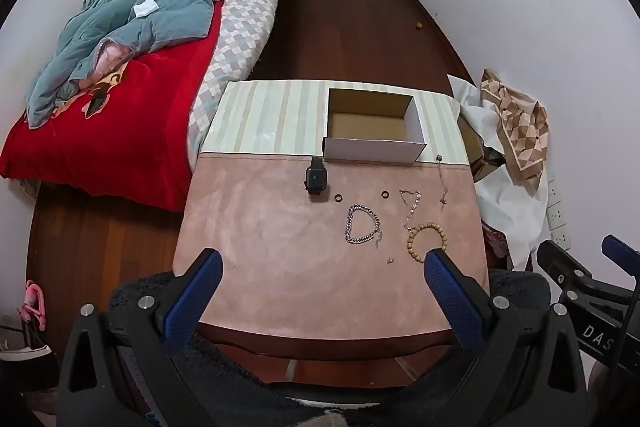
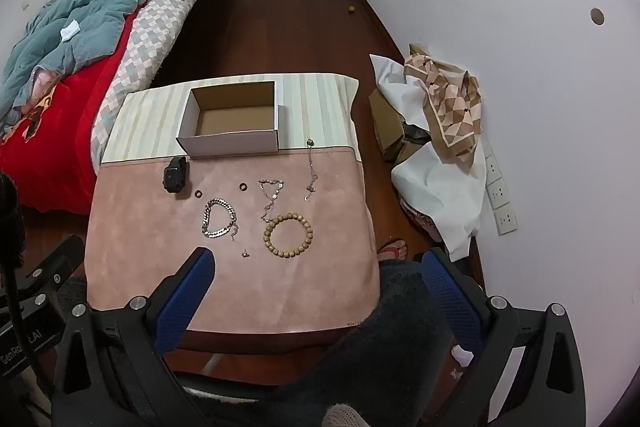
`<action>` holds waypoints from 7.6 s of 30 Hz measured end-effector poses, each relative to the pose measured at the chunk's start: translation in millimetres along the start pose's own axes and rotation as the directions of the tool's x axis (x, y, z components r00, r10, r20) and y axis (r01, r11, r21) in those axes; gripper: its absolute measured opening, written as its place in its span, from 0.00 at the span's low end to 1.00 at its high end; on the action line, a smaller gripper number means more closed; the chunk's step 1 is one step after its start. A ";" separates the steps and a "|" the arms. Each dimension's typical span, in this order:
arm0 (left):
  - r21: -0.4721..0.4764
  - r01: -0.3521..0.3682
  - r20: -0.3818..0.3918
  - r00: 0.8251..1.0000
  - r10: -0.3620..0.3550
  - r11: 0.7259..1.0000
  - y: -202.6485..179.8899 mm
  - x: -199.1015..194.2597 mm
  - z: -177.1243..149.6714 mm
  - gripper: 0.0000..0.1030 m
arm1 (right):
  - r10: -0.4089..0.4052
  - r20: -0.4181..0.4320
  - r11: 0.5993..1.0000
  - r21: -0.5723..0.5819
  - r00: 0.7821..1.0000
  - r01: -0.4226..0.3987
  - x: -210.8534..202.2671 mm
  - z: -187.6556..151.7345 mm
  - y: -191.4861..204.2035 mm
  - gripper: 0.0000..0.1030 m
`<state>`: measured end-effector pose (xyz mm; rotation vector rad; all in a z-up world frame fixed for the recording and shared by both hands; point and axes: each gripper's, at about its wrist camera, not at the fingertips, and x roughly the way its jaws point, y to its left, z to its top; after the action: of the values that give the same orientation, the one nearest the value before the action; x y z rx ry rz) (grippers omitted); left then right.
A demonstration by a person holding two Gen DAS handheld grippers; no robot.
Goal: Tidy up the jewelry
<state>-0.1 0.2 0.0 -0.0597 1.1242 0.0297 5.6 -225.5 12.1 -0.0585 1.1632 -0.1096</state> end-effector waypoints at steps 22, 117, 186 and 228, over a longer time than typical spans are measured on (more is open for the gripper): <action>0.003 -0.002 -0.007 1.000 0.002 1.000 5.7 0.5 -4.6 1.00 | 0.000 -0.005 1.000 -0.002 1.000 0.000 -1.0 -2.1 0.3 1.00; 0.034 -0.173 -0.056 0.983 0.174 0.984 18.7 106.7 25.2 1.00 | 0.016 -0.169 0.993 0.114 0.985 0.003 132.8 24.7 -35.6 1.00; 0.091 -0.050 0.007 0.999 0.049 0.995 -7.7 163.7 95.1 0.29 | 0.217 -0.154 0.966 0.174 0.964 -0.190 209.5 63.8 0.0 0.09; -0.003 0.054 -0.106 0.993 -0.054 0.999 -5.6 243.8 221.3 0.63 | 0.266 -0.177 0.963 0.002 0.947 -0.270 274.5 195.5 71.7 0.69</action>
<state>304.7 6.9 -124.4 -0.0929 1.2281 -0.0219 296.7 -188.4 -168.5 0.0925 1.3387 0.1423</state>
